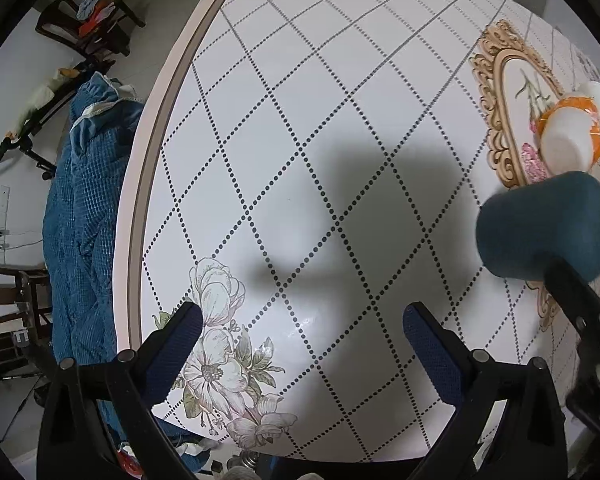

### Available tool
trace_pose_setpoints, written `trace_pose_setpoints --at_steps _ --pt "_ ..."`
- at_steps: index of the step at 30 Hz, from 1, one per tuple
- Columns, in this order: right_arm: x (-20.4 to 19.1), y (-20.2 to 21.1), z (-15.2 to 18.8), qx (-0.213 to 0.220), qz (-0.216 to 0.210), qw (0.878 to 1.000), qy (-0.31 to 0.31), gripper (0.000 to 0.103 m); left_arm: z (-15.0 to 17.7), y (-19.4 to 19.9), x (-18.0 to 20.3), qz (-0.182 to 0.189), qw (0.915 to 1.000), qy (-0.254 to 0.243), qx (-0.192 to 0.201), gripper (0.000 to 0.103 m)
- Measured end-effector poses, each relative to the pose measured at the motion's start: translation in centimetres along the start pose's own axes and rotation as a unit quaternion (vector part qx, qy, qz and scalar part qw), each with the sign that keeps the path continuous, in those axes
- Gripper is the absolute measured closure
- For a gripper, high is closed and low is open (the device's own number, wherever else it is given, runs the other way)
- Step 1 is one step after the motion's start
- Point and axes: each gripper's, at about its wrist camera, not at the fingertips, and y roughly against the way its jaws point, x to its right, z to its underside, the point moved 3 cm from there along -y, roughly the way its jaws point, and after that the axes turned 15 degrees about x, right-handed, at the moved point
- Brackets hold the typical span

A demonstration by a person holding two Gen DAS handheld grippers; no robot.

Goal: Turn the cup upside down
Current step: 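Lift and rotate the green cup, set it rim-down beside the plate, release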

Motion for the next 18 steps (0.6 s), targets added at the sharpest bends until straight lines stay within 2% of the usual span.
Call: trace_pose_setpoints --at_steps 6,14,18 --pt "0.9 4.5 0.9 0.005 -0.013 0.999 -0.029 0.006 -0.2 3.2 0.2 0.003 0.9995 -0.003 0.033 0.0" --pt "4.1 11.5 0.0 0.053 0.062 0.995 -0.064 0.005 -0.2 9.3 0.6 0.011 0.9967 0.012 0.08 0.0" --pt "4.9 16.0 -0.4 0.074 0.085 0.992 -0.058 0.005 0.4 14.2 0.7 0.016 0.9932 0.023 0.113 0.0"
